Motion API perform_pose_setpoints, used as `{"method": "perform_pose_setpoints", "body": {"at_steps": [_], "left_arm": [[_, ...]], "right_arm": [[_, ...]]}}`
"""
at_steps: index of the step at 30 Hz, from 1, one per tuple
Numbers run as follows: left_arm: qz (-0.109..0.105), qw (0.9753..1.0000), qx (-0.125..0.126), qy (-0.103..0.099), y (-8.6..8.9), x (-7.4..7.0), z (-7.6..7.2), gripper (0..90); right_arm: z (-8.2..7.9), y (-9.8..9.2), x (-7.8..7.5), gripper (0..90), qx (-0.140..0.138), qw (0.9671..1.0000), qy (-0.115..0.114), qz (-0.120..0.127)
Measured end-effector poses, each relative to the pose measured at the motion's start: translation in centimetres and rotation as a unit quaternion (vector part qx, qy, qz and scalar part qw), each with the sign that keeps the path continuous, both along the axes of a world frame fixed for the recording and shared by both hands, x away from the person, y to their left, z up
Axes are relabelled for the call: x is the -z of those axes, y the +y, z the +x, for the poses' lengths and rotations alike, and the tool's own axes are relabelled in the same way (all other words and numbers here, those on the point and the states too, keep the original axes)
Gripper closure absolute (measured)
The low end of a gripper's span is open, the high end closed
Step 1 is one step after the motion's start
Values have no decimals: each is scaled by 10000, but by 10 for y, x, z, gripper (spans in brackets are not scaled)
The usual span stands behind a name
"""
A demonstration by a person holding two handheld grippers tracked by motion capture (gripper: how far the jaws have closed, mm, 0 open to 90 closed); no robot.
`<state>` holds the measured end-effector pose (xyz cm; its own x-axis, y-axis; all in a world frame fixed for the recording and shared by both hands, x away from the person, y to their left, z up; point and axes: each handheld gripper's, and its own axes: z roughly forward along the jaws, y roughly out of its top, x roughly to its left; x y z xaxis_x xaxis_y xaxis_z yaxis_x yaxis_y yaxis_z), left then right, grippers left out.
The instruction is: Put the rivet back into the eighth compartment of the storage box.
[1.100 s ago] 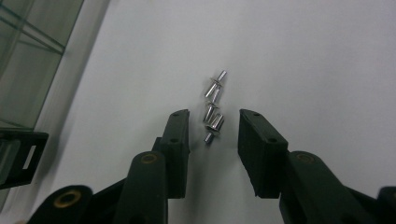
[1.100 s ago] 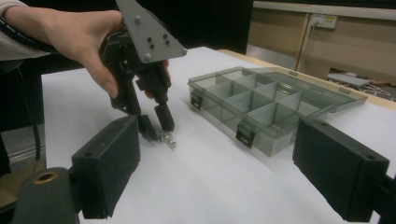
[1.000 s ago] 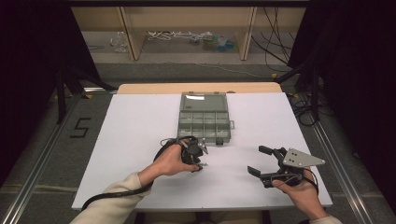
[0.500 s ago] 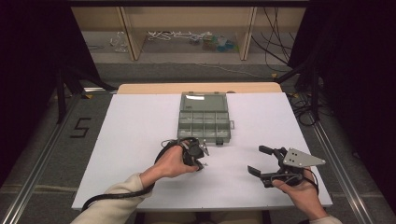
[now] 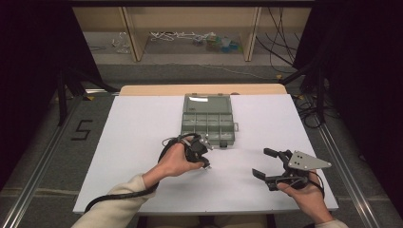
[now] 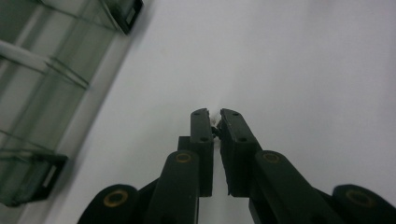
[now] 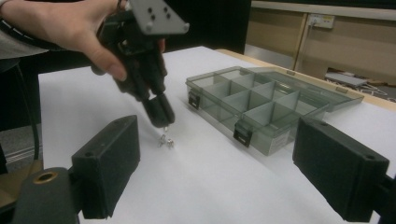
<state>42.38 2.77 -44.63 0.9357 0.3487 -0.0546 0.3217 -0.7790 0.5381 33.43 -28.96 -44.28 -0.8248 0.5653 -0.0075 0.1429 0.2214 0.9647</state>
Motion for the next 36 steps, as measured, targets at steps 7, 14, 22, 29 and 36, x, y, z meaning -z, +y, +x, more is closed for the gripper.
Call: {"method": "perform_pose_setpoints", "body": {"at_steps": [7, 14, 22, 29, 36], "left_arm": [[-422, 9984, -205, -300, -12, -14, 18, 836], [-747, 9950, -397, -524, -26, -23, 38, 836], [-864, 9926, -497, -687, -44, -26, 55, 836], [-849, 9913, -646, -773, -55, -18, 69, 834], [-1045, 9871, -846, -865, -59, -15, 71, 691]], "right_arm": [[1, 0, 1, 160, -2, 9999, -28, 104], [1, 0, 1, 160, -2, 9999, -46, 125], [0, 0, 1, 160, 11, 9999, -43, 113], [0, 0, 1, 160, 5, 9999, -41, 111], [0, 0, 1, 160, 20, 10000, -1, 92]]}}
